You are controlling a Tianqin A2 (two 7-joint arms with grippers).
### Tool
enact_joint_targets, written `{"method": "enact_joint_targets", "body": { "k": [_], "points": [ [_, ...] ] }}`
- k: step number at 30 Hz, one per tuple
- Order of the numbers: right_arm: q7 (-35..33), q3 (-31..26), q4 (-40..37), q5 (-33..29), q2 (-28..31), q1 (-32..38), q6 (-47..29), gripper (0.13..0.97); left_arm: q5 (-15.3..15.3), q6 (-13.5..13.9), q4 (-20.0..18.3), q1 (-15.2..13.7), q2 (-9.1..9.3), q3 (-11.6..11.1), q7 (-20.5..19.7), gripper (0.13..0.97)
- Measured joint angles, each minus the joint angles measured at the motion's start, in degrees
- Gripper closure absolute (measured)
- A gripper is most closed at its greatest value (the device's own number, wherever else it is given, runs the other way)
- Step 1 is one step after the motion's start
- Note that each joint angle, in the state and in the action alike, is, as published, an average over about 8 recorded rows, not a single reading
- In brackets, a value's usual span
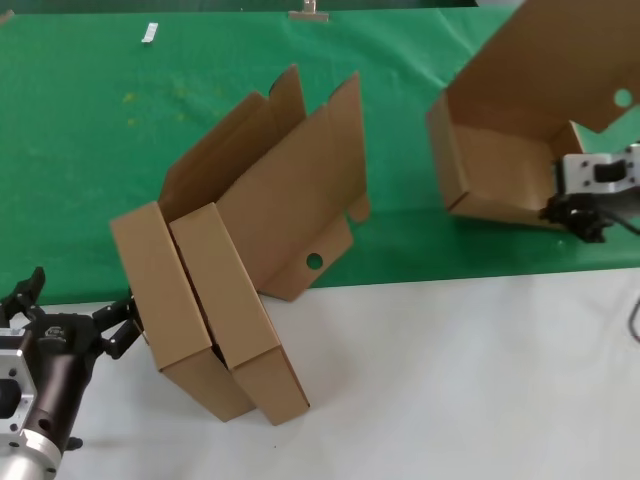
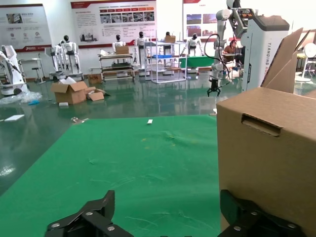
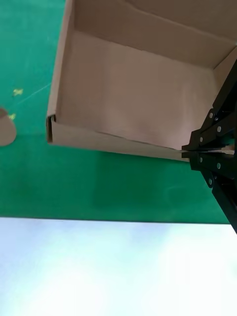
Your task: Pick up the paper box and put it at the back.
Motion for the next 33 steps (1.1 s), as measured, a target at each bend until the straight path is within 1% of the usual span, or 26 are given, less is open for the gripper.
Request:
{"method": "enact_joint_targets", "body": {
  "k": [4, 5, 13, 17, 22, 23, 26, 28, 30, 31, 32, 33],
  "points": [
    [0.49, 0.15, 0.02, 0.02, -1.23, -1.01, 0.78, 0.936, 0.0, 0.0, 0.0, 0.0, 0.0, 0.0, 0.0, 0.345],
    [0.65, 0.22, 0.02, 0.05, -1.49, -1.14, 0.8, 0.933, 0.0, 0.0, 0.0, 0.0, 0.0, 0.0, 0.0, 0.345],
    [1.77, 1.06, 0.14, 0.69, -2.83, -0.66, -0.92, 0.919, 0.0, 0.0, 0.0, 0.0, 0.0, 0.0, 0.0, 0.211],
    [2.0, 1.68, 0.32, 1.23, -2.57, 0.6, -3.39, 0.886, 0.0, 0.0, 0.0, 0.0, 0.0, 0.0, 0.0, 0.211],
    [2.09, 3.56, 0.95, 3.02, -0.91, 2.69, -8.03, 0.83, 0.0, 0.0, 0.0, 0.0, 0.0, 0.0, 0.0, 0.167],
    [2.22, 4.23, 1.28, 3.69, -0.27, 3.06, -9.1, 0.83, 0.0, 0.0, 0.0, 0.0, 0.0, 0.0, 0.0, 0.159],
    [3.12, 6.79, 3.41, 6.27, 2.2, 3.36, -12.0, 0.773, 0.0, 0.0, 0.0, 0.0, 0.0, 0.0, 0.0, 0.142],
    [4.02, 9.22, 6.29, 8.74, 4.45, 2.34, -13.27, 0.734, 0.0, 0.0, 0.0, 0.0, 0.0, 0.0, 0.0, 0.139],
    [4.76, 12.34, 10.35, 11.99, 7.01, 0.04, -13.93, 0.696, 0.0, 0.0, 0.0, 0.0, 0.0, 0.0, 0.0, 0.137],
    [4.96, 14.05, 12.73, 13.9, 8.3, -1.67, -13.97, 0.677, 0.0, 0.0, 0.0, 0.0, 0.0, 0.0, 0.0, 0.135],
    [5.08, 15.9, 15.33, 16.06, 9.63, -3.69, -13.96, 0.677, 0.0, 0.0, 0.0, 0.0, 0.0, 0.0, 0.0, 0.134],
    [5.04, 17.69, 17.83, 18.29, 10.83, -5.85, -13.87, 0.65, 0.0, 0.0, 0.0, 0.0, 0.0, 0.0, 0.0, 0.133]
  ]
}}
